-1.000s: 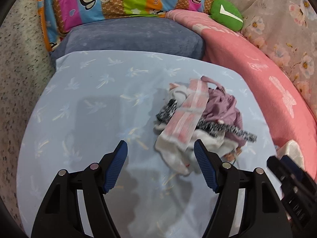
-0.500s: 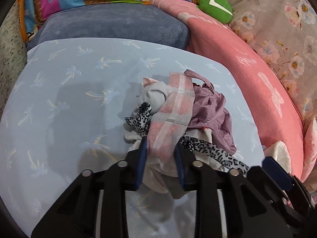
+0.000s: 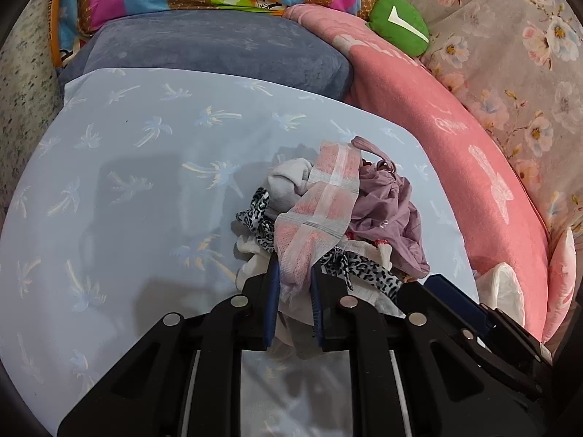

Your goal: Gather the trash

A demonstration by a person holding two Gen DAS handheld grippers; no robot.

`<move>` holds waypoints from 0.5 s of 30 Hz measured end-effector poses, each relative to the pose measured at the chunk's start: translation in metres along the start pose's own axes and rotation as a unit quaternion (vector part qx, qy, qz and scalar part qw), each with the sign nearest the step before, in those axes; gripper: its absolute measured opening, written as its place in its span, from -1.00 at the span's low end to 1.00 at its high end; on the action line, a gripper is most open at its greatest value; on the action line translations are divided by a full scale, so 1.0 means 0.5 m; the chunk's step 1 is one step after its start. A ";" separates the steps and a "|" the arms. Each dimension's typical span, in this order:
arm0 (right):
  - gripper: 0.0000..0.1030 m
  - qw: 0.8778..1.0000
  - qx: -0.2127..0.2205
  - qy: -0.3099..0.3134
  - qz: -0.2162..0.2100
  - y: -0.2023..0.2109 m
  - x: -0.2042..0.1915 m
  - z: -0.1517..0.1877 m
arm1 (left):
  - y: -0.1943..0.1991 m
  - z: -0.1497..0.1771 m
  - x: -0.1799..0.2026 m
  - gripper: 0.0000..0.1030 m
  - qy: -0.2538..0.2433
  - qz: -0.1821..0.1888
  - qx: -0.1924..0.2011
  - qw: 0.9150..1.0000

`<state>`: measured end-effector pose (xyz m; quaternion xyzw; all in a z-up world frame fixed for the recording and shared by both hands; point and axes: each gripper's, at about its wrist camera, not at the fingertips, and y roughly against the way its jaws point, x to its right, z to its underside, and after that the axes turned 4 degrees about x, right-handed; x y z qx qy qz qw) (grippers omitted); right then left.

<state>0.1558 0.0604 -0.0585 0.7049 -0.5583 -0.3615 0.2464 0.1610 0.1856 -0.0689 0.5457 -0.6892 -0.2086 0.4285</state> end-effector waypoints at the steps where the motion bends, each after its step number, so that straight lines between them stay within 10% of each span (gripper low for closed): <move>1: -0.38 1.000 -0.003 -0.001 -0.007 -0.001 -0.003 0.002 | 0.003 0.001 -0.003 -0.70 0.001 0.000 0.000 1.000; 5: -0.45 1.000 -0.020 0.009 -0.017 -0.017 -0.015 0.015 | 0.008 0.008 -0.017 -0.70 0.003 -0.005 -0.004 1.000; 9: -0.98 0.999 -0.032 0.011 -0.022 -0.027 -0.020 0.023 | 0.017 0.014 -0.022 -0.70 0.005 -0.007 -0.003 1.000; 15: -0.99 1.000 -0.010 0.005 -0.017 0.011 -0.010 0.028 | 0.036 0.019 -0.017 -0.70 0.004 -0.006 0.004 1.000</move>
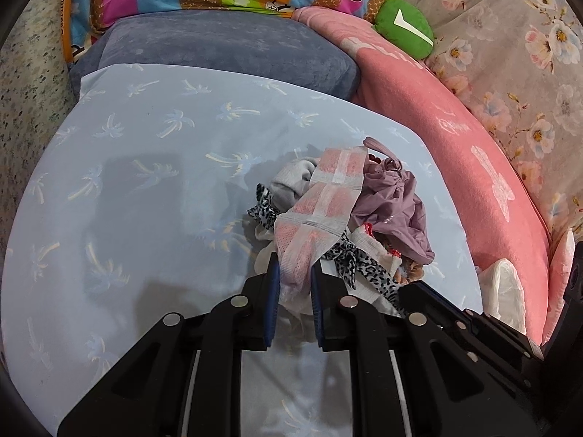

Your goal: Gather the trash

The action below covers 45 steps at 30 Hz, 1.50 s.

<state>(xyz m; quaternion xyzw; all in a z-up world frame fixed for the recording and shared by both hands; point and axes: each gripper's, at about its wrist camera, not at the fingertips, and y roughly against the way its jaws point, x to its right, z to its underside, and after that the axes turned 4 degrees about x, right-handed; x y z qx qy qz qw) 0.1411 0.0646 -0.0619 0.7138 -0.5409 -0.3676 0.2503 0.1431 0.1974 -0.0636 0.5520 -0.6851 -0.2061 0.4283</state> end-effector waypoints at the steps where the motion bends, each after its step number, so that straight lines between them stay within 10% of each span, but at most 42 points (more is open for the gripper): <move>1: -0.99 1.000 0.005 -0.002 0.002 0.007 0.007 -0.001 | 0.004 0.001 0.004 -0.70 -0.001 0.002 0.001 1.000; 29: -0.99 0.976 0.159 -0.089 0.115 0.325 0.228 0.001 | 0.074 0.053 0.263 -0.78 -0.115 0.075 0.018 0.990; 45: -0.99 0.950 0.206 -0.164 0.166 0.459 0.404 0.052 | 0.074 0.099 0.495 -0.78 -0.214 0.139 0.011 0.967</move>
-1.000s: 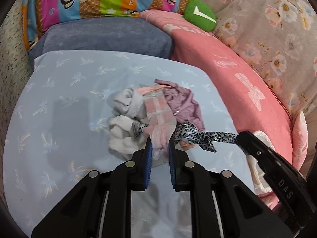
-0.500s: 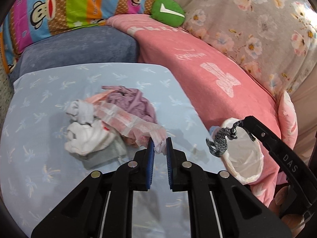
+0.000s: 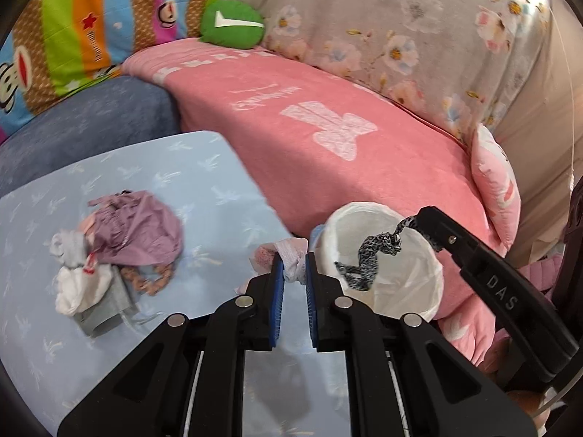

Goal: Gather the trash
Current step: 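Carry the leopard strap with the right gripper to the bin and release it, then lower the held cloth into the bin and open the left gripper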

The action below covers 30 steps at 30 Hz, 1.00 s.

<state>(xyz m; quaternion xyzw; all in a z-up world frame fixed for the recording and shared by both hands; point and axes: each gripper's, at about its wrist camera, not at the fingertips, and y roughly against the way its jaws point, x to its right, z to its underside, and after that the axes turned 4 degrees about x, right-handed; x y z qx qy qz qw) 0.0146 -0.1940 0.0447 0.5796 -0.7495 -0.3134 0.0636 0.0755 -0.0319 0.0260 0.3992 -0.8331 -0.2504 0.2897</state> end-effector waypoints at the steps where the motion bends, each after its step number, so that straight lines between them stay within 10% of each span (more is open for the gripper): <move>1: -0.99 1.000 0.002 -0.004 0.004 0.003 0.013 -0.003 | -0.006 -0.005 0.016 -0.78 -0.007 0.004 0.000 1.000; 30: -0.99 0.994 0.008 -0.071 0.078 0.021 0.224 -0.016 | -0.090 -0.052 0.242 -0.75 -0.091 0.065 -0.014 0.994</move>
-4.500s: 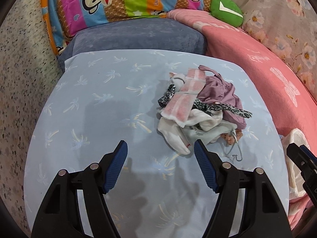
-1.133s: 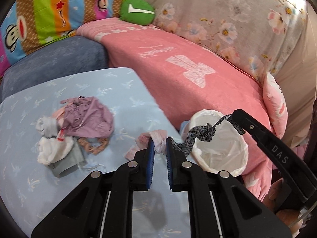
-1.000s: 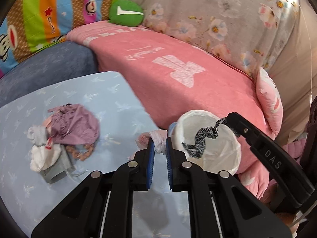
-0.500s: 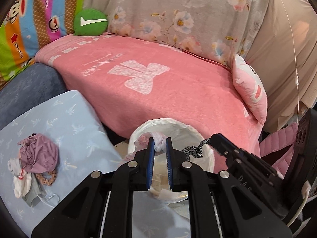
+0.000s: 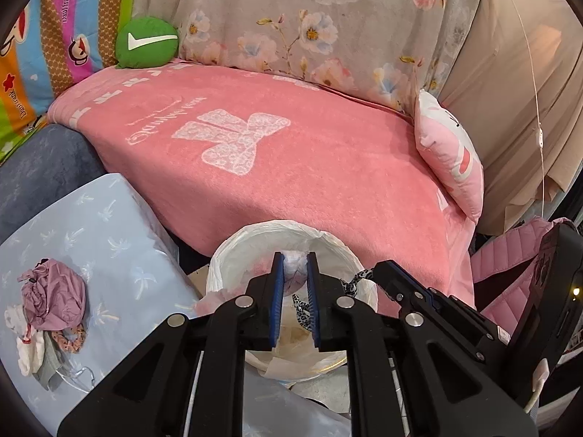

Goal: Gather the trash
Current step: 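Lower the held cloth into the bin and open the left gripper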

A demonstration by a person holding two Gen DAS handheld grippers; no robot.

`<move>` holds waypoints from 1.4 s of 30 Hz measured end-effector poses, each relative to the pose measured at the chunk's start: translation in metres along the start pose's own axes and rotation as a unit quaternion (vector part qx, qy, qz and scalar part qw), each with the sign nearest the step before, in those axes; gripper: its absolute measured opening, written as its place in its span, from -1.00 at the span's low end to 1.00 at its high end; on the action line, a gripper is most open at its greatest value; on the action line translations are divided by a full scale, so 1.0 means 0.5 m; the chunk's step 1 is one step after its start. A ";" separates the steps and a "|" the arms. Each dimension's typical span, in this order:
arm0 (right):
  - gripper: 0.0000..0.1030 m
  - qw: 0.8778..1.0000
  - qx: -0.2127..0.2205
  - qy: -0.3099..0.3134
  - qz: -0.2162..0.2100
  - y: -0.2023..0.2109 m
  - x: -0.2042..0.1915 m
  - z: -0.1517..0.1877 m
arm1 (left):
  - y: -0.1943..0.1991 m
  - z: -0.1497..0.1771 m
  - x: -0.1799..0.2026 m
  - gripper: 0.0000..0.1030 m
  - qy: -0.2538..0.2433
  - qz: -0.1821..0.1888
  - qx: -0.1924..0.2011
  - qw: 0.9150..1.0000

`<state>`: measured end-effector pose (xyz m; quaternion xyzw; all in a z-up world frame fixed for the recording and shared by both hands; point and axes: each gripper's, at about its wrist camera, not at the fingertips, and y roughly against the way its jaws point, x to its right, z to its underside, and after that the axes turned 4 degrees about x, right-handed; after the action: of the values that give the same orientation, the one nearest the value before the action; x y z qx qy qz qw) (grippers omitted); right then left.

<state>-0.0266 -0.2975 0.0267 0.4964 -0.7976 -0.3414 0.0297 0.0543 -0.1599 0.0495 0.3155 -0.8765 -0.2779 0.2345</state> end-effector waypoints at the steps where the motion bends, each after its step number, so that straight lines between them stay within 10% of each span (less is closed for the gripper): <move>1: -0.99 1.000 0.000 0.000 0.000 -0.001 0.000 0.000 | -0.001 0.000 0.002 -0.75 -0.002 -0.001 -0.001 1.000; 16: -0.92 1.000 -0.007 -0.007 -0.001 -0.015 0.005 -0.002 | -0.007 -0.044 0.030 -0.75 -0.016 0.015 0.007 1.000; 23: -0.36 1.000 -0.009 -0.010 0.001 -0.022 0.007 0.006 | -0.021 -0.019 -0.020 0.09 0.025 -0.023 -0.005 0.999; 42: -0.32 0.999 -0.024 0.018 -0.013 -0.020 -0.045 0.028 | 0.011 0.025 -0.084 0.10 0.046 -0.069 -0.004 0.997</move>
<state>-0.0129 -0.2745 0.0169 0.5119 -0.7818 -0.3523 0.0514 0.0738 -0.1235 0.0338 0.3868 -0.8398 -0.2816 0.2564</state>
